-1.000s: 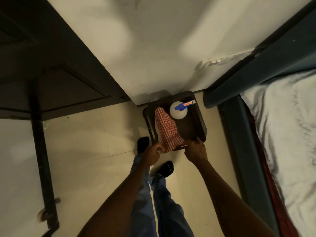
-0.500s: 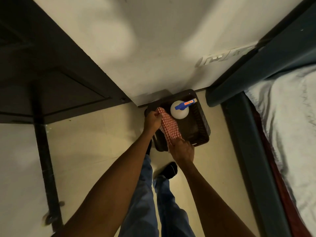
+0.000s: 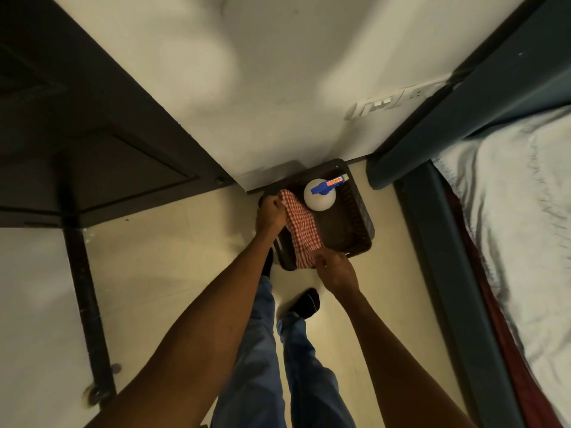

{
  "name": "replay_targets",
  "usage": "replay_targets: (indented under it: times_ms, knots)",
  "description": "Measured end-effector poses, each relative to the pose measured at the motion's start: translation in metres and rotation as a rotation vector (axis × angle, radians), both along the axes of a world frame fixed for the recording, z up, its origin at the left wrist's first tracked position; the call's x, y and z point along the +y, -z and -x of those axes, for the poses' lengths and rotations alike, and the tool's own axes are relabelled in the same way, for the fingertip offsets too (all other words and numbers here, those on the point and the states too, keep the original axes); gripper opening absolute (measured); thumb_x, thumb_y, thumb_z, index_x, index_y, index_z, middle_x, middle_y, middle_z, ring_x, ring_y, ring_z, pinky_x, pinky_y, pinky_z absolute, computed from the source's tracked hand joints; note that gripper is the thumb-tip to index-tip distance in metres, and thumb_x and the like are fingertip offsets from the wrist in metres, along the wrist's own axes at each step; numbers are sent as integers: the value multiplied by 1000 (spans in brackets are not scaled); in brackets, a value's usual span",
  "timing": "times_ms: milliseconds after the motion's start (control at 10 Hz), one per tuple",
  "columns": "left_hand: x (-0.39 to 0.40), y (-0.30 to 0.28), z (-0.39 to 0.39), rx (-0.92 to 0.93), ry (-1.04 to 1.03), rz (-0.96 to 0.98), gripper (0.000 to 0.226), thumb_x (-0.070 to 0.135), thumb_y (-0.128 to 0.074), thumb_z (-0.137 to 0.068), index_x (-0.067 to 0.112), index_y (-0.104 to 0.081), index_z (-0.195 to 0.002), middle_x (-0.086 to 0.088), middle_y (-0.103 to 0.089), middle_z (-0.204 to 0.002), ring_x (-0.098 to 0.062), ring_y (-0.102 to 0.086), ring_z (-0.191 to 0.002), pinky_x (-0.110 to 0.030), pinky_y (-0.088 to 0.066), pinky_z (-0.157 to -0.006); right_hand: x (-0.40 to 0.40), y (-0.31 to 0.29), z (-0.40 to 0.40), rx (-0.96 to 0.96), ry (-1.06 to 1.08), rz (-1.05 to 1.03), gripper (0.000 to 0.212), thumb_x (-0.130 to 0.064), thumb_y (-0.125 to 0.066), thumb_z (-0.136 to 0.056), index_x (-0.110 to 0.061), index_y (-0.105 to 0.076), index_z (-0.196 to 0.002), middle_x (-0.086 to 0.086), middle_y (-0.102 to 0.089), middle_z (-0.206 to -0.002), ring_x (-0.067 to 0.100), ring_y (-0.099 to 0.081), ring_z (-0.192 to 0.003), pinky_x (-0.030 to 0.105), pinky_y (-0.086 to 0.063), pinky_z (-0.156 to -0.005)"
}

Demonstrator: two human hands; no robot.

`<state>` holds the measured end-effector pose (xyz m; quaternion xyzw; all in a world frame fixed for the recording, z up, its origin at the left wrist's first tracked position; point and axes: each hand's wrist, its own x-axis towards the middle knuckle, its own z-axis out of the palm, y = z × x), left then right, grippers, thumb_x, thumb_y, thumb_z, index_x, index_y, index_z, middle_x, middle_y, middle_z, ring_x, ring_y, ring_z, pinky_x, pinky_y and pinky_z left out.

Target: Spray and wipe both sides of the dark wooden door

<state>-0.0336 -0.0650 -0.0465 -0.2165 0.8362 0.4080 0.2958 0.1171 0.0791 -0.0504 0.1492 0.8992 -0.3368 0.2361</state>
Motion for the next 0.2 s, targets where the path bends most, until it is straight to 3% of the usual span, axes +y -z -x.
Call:
replay_targets:
  times_ms: [100,200]
  knots:
    - [-15,-18,-17,49,38,-14,36,25,-45,-106,10,-51,-138,-9,-62,-129,-21,-60,-110,-31,-47,-84,8,-20,-9,-11,83,5,20,-23,-56,-100,-16,-70,-112,2,-71,-107,22,-65,-96,33,-54,-82]
    - [-33,-28,-38,81,85,8,42,32,-47,-105,12,-48,-142,-10,-62,-134,-28,-60,-121,-41,-53,-96,7,-38,-8,-18,85,24,23,-29,-53,-102,-20,-66,-118,2,-70,-115,24,-66,-105,34,-55,-87]
